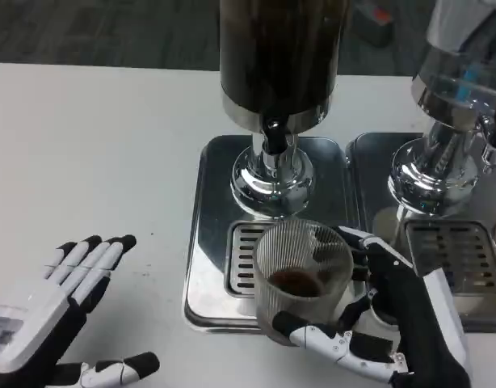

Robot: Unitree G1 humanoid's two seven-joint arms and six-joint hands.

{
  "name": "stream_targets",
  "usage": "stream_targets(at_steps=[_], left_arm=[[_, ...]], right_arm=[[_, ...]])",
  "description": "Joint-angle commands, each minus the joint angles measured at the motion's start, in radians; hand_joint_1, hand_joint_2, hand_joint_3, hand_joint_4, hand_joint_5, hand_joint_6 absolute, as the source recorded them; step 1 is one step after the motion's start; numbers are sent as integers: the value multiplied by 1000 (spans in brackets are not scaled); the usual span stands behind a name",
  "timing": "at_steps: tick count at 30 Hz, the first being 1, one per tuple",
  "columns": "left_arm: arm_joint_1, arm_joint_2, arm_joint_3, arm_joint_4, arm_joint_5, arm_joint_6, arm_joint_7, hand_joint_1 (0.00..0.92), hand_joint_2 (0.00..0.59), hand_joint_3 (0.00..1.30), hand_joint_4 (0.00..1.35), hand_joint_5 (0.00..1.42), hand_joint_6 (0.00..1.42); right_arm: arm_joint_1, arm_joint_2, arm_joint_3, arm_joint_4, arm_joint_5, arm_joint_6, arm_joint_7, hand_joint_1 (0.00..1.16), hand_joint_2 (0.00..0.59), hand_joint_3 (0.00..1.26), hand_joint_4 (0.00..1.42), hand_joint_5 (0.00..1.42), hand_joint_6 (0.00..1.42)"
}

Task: Grasp the cup under the faucet to collect the drink, then remove the cup.

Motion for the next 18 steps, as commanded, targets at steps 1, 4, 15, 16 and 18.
stream_targets(at_steps=[1, 4, 15, 16, 18], left_arm=[[5, -11, -6, -13, -15, 19, -3, 0, 109, 0, 0, 0, 0], [5, -14, -9, -15, -14, 23, 1, 0, 109, 0, 0, 0, 0], [-4, -26, -8, -19, -21, 21, 1, 0, 115, 0, 0, 0, 0], [-5, -27, -9, -20, -22, 20, 1, 0, 115, 0, 0, 0, 0], [-8, -27, -11, -19, -23, 20, -2, 0, 115, 0, 0, 0, 0]], right_arm=[[-1, 5, -13, -23, 28, -49, -17, 924, 231, 411, 563, 645, 943], [-2, 2, -17, -26, 32, -48, -12, 924, 231, 411, 563, 645, 942], [-3, 3, -27, -29, 38, -45, -13, 925, 231, 411, 570, 645, 954], [-2, 3, -28, -28, 38, -46, -14, 925, 231, 411, 570, 645, 955], [-2, 4, -28, -27, 37, -48, -15, 925, 231, 411, 570, 645, 946]])
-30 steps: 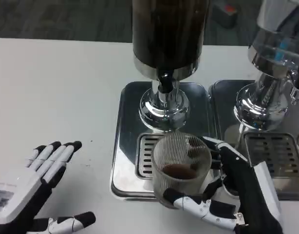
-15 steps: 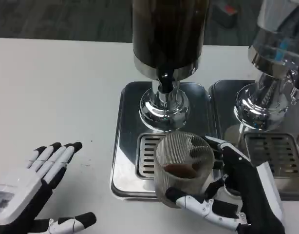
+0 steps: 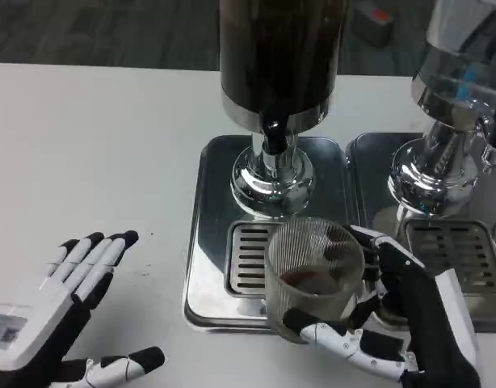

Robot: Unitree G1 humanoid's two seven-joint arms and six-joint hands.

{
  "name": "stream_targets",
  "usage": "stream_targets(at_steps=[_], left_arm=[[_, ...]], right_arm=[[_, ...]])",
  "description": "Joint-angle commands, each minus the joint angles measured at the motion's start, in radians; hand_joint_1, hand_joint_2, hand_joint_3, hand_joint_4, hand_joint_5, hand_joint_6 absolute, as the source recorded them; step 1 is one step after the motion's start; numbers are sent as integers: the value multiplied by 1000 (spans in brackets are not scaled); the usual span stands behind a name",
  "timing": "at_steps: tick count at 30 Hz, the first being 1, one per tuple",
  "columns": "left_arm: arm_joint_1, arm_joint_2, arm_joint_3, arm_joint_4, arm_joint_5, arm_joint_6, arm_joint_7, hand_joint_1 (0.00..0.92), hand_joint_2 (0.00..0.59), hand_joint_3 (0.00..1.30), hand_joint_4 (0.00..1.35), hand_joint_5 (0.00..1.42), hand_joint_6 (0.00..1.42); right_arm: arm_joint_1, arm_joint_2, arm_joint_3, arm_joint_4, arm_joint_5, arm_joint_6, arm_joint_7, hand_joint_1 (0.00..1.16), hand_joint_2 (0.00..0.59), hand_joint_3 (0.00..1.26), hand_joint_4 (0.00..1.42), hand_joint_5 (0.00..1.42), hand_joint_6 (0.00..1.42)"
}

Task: Grasp the cup under the faucet to collect the drink, then remove the cup.

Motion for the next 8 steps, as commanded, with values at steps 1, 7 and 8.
stream_targets(at_steps=[1, 7, 8], left_arm=[[-8, -3, -8, -2, -17, -1, -2, 0, 115, 0, 0, 0, 0], [-16, -7, -14, 2, -17, 4, -5, 0, 115, 0, 0, 0, 0], [-16, -9, -15, 1, -17, 4, -6, 0, 115, 0, 0, 0, 0]], right_arm=[[-3, 10, -2, -26, 16, -48, -16, 925, 231, 411, 570, 645, 943], [0, 11, -3, -26, 15, -48, -18, 915, 233, 398, 570, 636, 941], [0, 11, -5, -26, 17, -48, -17, 914, 234, 398, 570, 636, 941]])
